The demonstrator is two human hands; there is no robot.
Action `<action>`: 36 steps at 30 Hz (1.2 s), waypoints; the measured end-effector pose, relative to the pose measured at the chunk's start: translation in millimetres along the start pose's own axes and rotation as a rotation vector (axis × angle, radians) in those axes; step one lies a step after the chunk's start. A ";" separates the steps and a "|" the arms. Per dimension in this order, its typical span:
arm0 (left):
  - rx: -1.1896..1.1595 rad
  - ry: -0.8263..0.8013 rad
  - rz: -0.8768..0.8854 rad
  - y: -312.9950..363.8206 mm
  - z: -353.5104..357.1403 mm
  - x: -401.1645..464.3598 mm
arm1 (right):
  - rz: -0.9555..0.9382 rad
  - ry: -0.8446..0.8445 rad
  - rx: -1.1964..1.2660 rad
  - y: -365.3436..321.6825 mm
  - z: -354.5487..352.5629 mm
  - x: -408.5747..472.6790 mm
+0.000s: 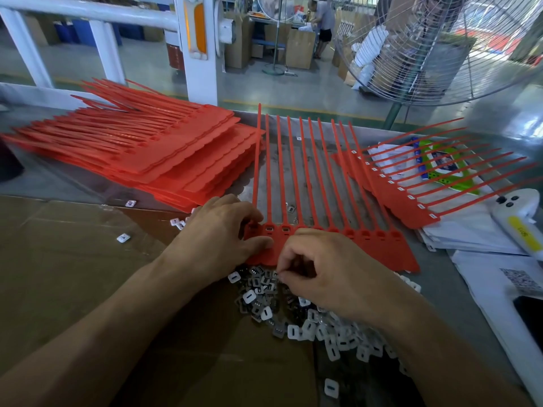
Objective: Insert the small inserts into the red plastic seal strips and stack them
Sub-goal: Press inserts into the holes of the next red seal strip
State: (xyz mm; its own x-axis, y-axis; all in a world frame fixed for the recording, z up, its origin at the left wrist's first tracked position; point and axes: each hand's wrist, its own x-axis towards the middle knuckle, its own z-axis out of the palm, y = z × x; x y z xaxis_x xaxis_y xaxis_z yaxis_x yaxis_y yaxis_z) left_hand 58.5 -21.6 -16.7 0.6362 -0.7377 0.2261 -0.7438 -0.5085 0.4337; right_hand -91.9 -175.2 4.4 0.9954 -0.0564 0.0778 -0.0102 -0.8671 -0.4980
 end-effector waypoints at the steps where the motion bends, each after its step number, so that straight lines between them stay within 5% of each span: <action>1: 0.000 -0.002 -0.001 -0.1 -0.1 -0.2 | 0.006 0.021 0.038 -0.2 -0.2 -0.5; 12: -0.008 -0.030 -0.013 0.1 -1.6 -0.9 | 0.278 0.485 0.389 21.1 -6.3 -0.9; 28: -0.003 -0.033 -0.012 1.7 -2.3 -1.0 | 0.470 0.563 0.421 49.4 -13.4 3.7; 36: 0.018 -0.048 -0.016 2.1 -2.7 -0.9 | 0.566 0.487 0.223 58.5 -13.6 4.5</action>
State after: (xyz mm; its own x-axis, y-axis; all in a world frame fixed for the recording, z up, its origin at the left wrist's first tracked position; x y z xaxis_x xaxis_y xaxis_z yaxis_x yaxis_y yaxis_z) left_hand 57.0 -20.8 -13.7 0.6377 -0.7498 0.1765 -0.7374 -0.5282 0.4210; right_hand -89.3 -233.0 -12.6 0.6899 -0.7164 0.1044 -0.4333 -0.5241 -0.7332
